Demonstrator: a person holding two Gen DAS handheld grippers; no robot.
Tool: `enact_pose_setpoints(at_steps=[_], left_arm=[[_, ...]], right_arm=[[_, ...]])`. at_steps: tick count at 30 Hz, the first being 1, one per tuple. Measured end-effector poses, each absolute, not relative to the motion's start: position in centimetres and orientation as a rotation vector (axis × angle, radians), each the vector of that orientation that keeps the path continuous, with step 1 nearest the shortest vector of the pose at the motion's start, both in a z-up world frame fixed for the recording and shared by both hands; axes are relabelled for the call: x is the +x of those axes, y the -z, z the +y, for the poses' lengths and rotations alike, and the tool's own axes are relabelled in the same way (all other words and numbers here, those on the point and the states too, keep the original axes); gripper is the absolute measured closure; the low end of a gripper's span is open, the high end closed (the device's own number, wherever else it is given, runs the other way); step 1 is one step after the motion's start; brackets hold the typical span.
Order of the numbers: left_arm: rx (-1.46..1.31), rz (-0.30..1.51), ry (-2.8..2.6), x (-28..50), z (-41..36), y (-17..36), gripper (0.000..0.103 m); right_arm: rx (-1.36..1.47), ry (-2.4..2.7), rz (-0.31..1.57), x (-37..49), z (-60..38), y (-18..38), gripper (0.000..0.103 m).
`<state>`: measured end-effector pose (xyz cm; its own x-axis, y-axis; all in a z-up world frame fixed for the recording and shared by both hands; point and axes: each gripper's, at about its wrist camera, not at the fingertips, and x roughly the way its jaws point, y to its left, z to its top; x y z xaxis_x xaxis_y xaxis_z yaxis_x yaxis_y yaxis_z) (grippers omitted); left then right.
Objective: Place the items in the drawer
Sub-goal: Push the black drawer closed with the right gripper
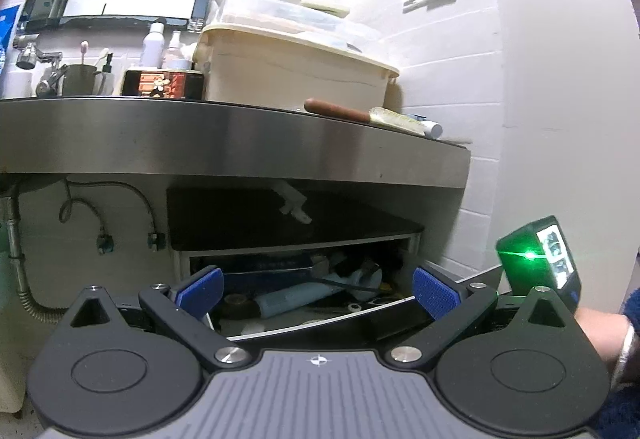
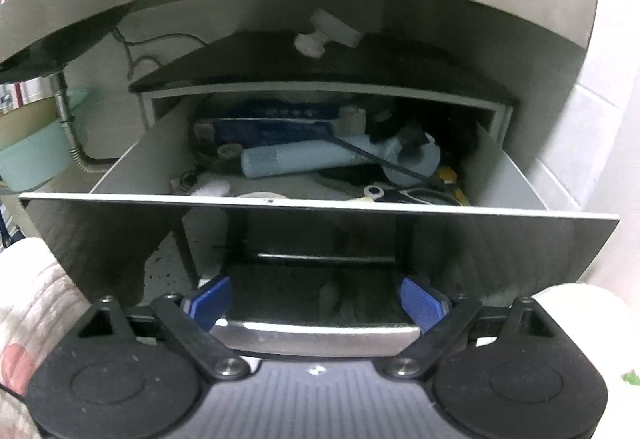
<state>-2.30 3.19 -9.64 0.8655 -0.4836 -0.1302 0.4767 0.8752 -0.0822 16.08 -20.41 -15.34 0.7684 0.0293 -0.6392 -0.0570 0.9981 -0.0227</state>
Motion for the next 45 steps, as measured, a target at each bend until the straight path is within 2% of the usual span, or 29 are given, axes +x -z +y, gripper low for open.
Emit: enact_pose_setpoints(at_steps=[21, 25, 45], left_arm=[[-0.030, 0.166, 0.513, -2.0, 2.7, 9.6, 0.001], [-0.050, 0.166, 0.510, -1.9, 3.0, 9.6, 0.001], [-0.060, 0.241, 0.415, -0.7, 3.1, 9.9, 0.001]], right_arm=[[-0.019, -0.033, 0.755, 17.9, -20.8, 16.2, 0.008], [-0.021, -0.034, 0.759, 18.0, -20.7, 16.2, 0.002], [-0.023, -0.034, 0.751, 18.7, -20.5, 16.4, 0.002]])
